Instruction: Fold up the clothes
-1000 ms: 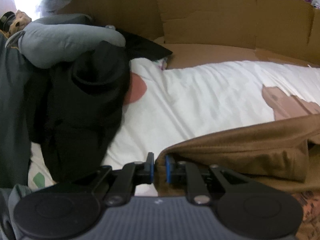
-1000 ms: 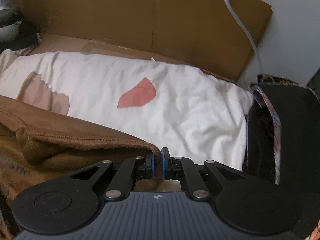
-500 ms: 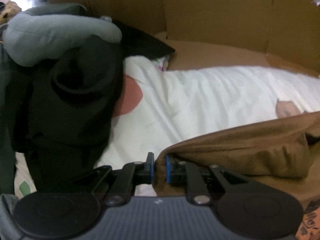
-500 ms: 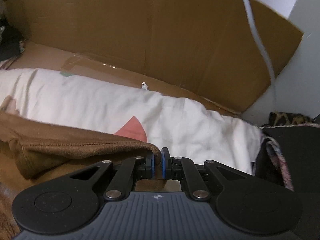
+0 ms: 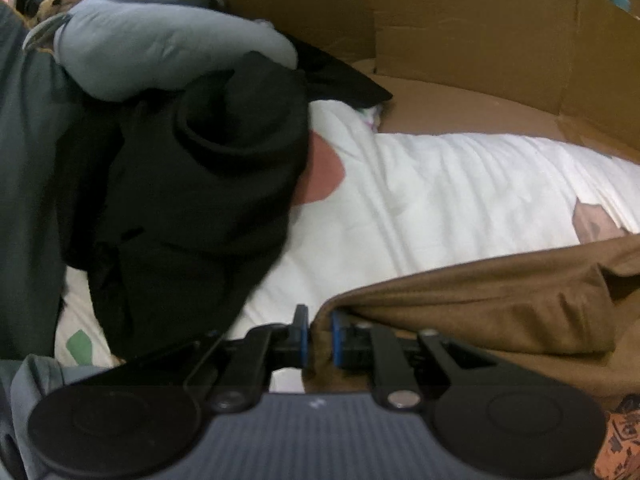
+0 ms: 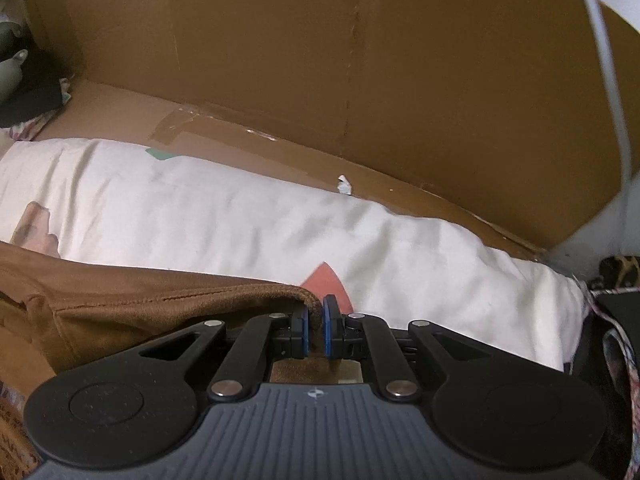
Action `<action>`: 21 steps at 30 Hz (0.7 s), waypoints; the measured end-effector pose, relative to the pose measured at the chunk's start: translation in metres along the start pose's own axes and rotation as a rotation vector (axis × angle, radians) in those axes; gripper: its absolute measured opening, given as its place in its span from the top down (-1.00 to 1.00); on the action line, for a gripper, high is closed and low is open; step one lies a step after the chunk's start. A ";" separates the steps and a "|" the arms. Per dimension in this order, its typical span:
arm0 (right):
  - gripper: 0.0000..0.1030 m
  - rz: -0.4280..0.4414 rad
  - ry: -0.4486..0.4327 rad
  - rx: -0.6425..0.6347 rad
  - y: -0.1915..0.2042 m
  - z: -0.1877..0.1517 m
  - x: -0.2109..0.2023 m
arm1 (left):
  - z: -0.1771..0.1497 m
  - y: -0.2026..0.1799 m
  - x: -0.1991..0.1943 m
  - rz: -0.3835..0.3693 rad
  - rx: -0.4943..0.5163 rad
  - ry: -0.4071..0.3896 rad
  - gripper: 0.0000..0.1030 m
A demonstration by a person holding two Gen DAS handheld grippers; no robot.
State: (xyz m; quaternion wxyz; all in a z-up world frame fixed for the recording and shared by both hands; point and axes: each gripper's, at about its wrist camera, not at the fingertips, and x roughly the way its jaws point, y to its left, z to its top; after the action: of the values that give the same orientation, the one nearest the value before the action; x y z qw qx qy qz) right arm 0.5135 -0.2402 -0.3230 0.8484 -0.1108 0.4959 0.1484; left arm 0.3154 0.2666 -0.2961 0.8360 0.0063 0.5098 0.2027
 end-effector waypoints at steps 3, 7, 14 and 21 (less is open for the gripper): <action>0.89 -0.014 0.018 0.003 0.005 0.004 0.013 | 0.005 0.000 0.015 0.006 -0.005 0.017 0.76; 0.89 -0.034 0.034 0.011 0.010 0.005 0.025 | 0.008 -0.004 0.028 0.015 -0.026 0.037 0.76; 0.89 0.020 -0.015 0.009 0.009 0.021 0.008 | 0.007 0.009 -0.008 0.020 -0.073 -0.021 0.76; 0.89 -0.006 0.017 -0.014 0.013 0.019 0.032 | 0.003 0.009 0.024 0.044 -0.056 0.035 0.75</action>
State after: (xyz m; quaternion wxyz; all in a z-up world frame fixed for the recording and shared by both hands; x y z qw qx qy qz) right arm 0.5394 -0.2171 -0.3424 0.8438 -0.1195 0.5016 0.1485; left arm 0.3246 0.2835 -0.3134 0.8222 -0.0095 0.5181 0.2354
